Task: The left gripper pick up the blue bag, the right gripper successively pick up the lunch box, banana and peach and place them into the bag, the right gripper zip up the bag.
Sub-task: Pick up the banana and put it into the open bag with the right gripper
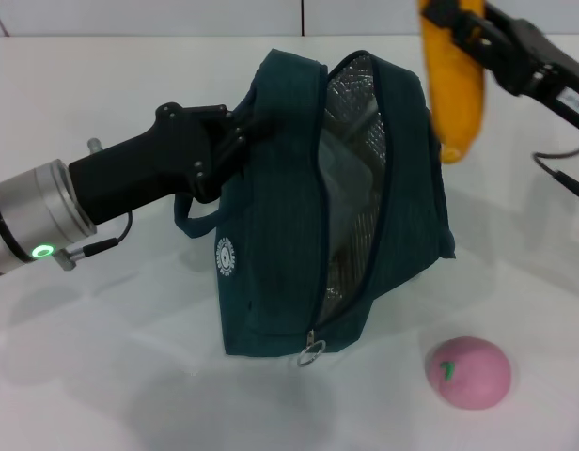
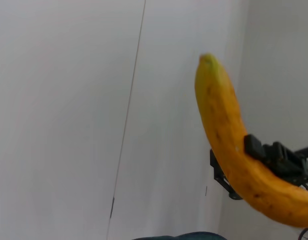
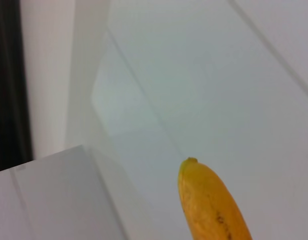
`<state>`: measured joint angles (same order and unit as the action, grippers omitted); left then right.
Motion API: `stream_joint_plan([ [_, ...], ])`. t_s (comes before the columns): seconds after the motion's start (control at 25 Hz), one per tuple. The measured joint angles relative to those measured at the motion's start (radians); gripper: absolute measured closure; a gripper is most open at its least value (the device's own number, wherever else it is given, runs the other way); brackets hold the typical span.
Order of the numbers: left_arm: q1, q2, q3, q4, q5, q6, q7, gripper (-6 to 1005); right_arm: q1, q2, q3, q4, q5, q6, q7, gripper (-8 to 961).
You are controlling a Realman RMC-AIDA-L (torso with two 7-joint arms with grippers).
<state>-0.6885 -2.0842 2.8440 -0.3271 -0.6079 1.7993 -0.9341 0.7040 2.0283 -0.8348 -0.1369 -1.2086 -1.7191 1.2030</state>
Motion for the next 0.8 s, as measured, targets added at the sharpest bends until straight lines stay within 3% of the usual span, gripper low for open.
stream_joint_plan([
  [0.28,-0.009,-0.001,0.000,0.025,0.002,-0.007,0.025,951,0.094,0.000,-0.037,0.057,-0.002,0.029,-0.046,499],
  [0.8,-0.006,0.000,0.000,0.025,0.003,-0.017,0.025,951,0.101,0.000,-0.142,0.052,-0.002,0.105,-0.142,485],
])
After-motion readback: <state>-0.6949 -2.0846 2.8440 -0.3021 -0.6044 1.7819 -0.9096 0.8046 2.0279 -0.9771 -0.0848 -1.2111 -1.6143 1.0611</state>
